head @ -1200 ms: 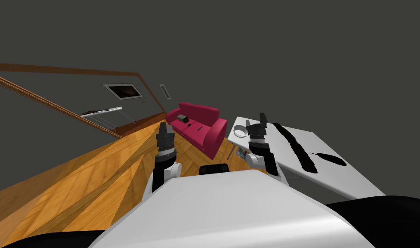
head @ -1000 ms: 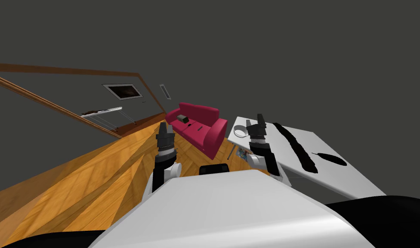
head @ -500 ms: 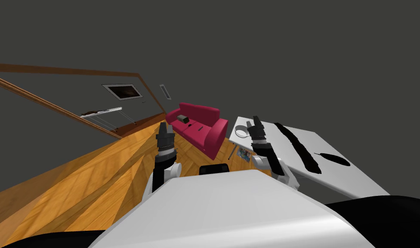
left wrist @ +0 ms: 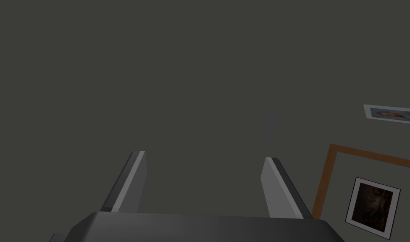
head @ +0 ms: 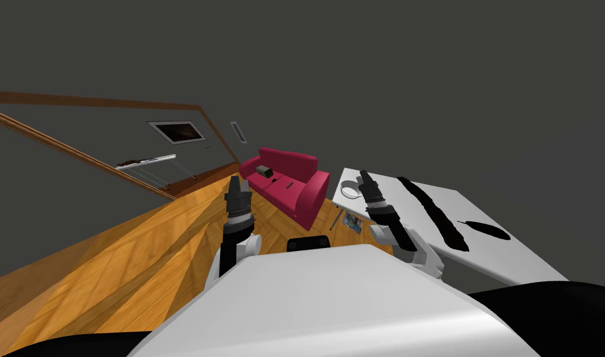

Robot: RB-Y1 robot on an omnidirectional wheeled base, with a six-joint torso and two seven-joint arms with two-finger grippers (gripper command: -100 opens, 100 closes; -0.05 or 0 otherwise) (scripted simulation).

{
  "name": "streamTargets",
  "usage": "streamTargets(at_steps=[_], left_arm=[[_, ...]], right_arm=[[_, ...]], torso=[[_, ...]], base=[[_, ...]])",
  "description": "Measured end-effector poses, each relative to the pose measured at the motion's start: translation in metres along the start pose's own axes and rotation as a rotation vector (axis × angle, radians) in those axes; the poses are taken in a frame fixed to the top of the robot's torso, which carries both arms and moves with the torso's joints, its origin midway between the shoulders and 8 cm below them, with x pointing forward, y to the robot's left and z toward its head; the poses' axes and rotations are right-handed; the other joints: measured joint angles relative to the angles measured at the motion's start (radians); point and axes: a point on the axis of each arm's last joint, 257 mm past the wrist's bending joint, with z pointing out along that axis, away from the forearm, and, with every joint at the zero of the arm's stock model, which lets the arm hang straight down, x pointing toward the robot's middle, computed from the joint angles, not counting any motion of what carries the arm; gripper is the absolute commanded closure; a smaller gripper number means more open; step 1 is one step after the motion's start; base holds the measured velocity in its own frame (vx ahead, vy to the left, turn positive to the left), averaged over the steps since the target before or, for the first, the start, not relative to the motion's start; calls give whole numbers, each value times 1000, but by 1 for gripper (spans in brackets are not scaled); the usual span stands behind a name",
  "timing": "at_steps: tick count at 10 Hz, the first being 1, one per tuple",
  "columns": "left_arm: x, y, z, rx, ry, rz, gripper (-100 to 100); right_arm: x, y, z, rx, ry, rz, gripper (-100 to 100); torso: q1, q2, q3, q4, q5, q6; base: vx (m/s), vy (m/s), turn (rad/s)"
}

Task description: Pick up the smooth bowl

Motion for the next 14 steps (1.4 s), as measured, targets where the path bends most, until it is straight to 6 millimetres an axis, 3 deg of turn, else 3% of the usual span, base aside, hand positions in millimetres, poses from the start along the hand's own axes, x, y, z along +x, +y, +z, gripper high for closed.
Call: streamTargets(at_steps=[7,14], left_arm=[[0,0,0,0,0,0,0],[0,0,0,0,0,0,0]], right_arm=[[-2,-34,-9,38,165,-257,-100],[-14,-81,-23,79,357,-539,-100]], torso=[[0,0,0,0,0,0],[1,-1,0,0,0,0]], base=[[14,43,7],[15,47,19]])
